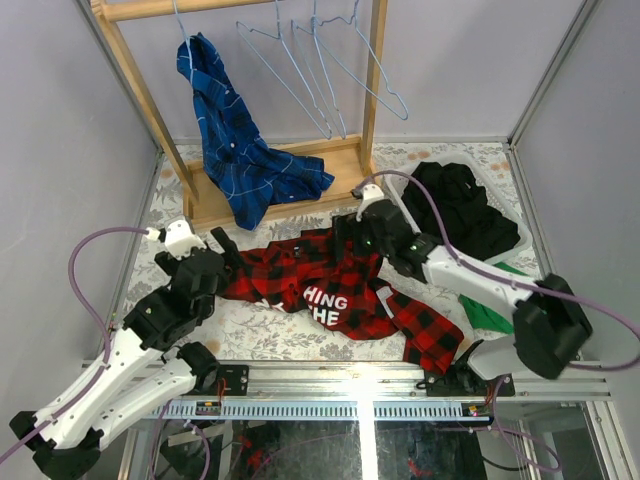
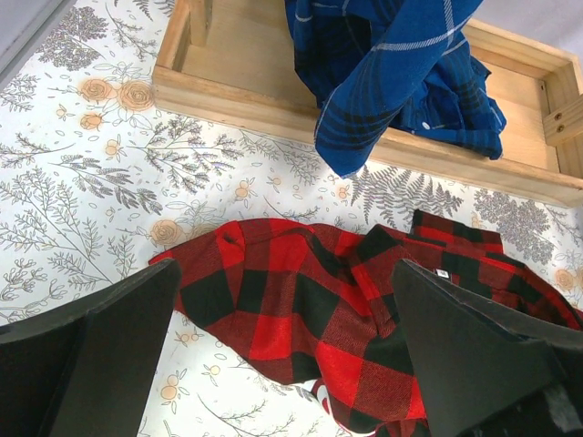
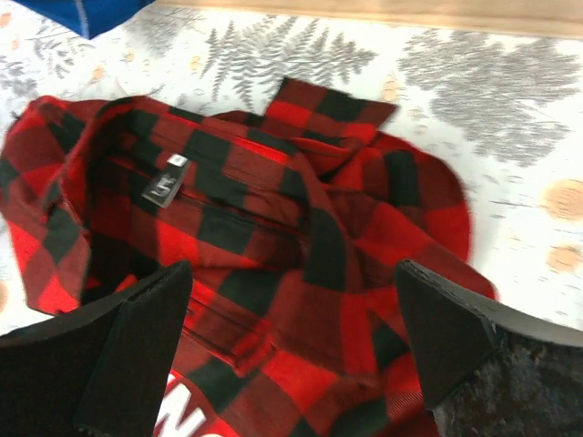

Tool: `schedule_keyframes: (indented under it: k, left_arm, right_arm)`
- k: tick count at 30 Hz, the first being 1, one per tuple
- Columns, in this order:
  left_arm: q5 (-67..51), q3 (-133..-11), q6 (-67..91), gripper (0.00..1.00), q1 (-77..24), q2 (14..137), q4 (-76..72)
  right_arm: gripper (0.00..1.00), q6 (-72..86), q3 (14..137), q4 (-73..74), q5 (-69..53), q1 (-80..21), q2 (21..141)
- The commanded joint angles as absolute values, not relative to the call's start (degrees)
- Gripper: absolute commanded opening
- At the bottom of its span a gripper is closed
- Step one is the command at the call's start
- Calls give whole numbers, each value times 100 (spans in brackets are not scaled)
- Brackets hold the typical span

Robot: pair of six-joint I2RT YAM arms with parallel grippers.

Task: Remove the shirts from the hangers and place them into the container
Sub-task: Pick up the shirt from the center of the board.

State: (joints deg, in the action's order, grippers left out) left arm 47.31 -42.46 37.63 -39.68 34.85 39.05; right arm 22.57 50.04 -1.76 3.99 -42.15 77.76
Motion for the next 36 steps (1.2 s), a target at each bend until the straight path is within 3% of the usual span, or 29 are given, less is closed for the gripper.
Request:
schedule_keyframes:
  k: [1, 5, 14, 23, 25, 31, 36]
  left_arm:
    - [4742, -4358, 3709, 100, -3929, 3513, 3777]
    - [4720, -4350, 3692, 100, -3931, 3466, 3809]
    - [4808, -4367, 3665, 100, -3929, 3294, 3922]
    - [4923, -4361, 3669, 100, -3929, 3175, 4066]
    - [4914, -4367, 3674, 100, -3929, 3182, 4056]
    - [4878, -4371, 3650, 100, -3929, 3266, 4060]
    - [4886, -4369, 3647, 100, -3931, 3296, 4093]
  right_arm:
    - [99, 2813, 5772, -92, -1016, -4187, 8523]
    - [99, 3211, 5874, -707, -2092, -4191, 9198]
    - [99, 3111, 6245, -313, -2547, -4201, 9679]
    - [99, 2714, 5755, 473, 535, -4201, 8388]
    - [99, 2709, 5598, 333, 595, -4192, 8348]
    - [99, 2700, 6260, 722, -808, -4190, 9418]
    - [100, 3501, 6013, -1057, -2669, -4192, 9861]
